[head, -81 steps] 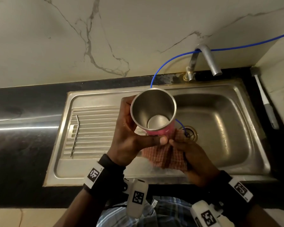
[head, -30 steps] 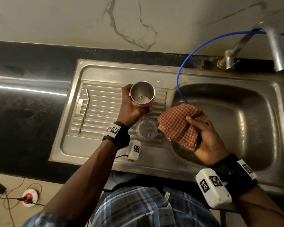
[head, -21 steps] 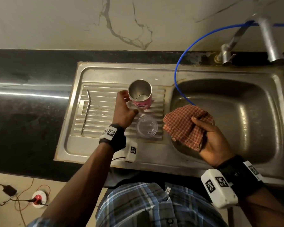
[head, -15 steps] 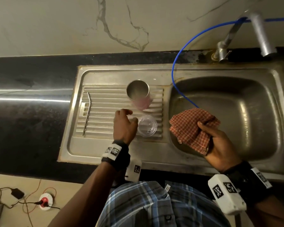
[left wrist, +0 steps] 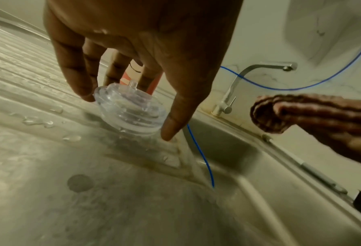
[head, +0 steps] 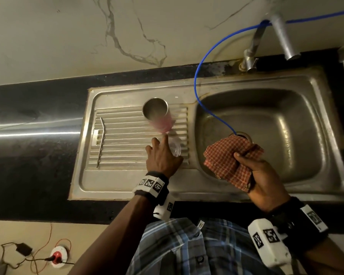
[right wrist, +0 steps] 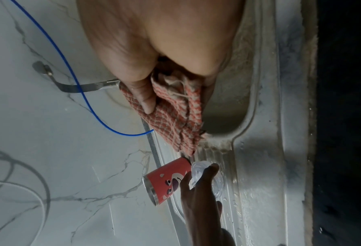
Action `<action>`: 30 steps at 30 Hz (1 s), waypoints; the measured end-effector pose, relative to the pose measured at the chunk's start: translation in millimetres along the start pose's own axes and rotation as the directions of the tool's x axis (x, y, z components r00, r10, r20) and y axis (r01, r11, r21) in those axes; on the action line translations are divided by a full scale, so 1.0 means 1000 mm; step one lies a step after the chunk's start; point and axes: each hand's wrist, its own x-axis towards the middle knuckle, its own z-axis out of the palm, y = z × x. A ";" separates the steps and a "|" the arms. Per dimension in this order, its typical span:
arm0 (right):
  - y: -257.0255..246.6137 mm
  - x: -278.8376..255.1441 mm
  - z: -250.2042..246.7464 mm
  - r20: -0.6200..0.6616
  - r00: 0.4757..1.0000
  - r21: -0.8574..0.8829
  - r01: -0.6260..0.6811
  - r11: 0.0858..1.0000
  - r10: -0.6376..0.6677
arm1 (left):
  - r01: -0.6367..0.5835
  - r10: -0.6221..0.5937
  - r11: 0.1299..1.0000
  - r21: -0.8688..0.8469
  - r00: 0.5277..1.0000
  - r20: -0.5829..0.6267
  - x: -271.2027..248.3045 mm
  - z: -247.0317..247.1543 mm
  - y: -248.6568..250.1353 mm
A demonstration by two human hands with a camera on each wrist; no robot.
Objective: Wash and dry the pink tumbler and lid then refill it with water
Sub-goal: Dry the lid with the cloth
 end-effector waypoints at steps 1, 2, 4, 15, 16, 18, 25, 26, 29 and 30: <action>-0.002 -0.001 -0.001 0.000 1.000 -0.005 0.018 1.000 -0.018 | -0.023 0.022 0.997 -0.070 1.000 -0.014 -0.002 -0.004 0.002; -0.003 -0.002 -0.002 0.000 0.999 -0.011 0.042 0.999 -0.042 | -0.047 0.044 0.983 -0.177 0.999 -0.020 -0.004 -0.008 0.004; -0.009 -0.006 -0.002 -0.002 0.995 -0.032 0.104 0.994 -0.104 | -0.079 0.097 0.881 -0.467 0.995 0.015 -0.012 -0.016 0.014; -0.076 -0.038 0.038 0.186 0.790 -0.491 0.589 0.641 -0.584 | 0.187 0.406 0.327 -0.926 0.857 0.316 -0.054 -0.051 0.104; -0.080 -0.041 0.040 0.215 0.789 -0.518 0.592 0.618 -0.575 | 0.196 0.396 0.325 -0.925 0.860 0.321 -0.055 -0.053 0.110; -0.084 -0.047 0.043 0.258 0.779 -0.546 0.605 0.579 -0.571 | 0.202 0.382 0.340 -0.918 0.863 0.331 -0.059 -0.053 0.120; -0.077 -0.044 0.034 0.318 0.790 -0.606 0.595 0.528 -0.524 | 0.218 0.278 0.398 -0.891 0.897 0.344 -0.068 -0.045 0.144; -0.074 -0.045 0.030 0.359 0.775 -0.620 0.615 0.487 -0.520 | 0.221 0.230 0.414 -0.883 0.913 0.336 -0.068 -0.045 0.147; -0.073 -0.048 0.017 0.594 0.653 -0.663 0.728 0.174 -0.469 | 0.224 0.200 0.444 -0.867 0.919 0.339 -0.069 -0.045 0.152; -0.076 -0.049 0.012 0.657 0.627 -0.666 0.743 0.067 -0.418 | 0.230 0.216 0.435 -0.871 0.912 0.349 -0.070 -0.047 0.154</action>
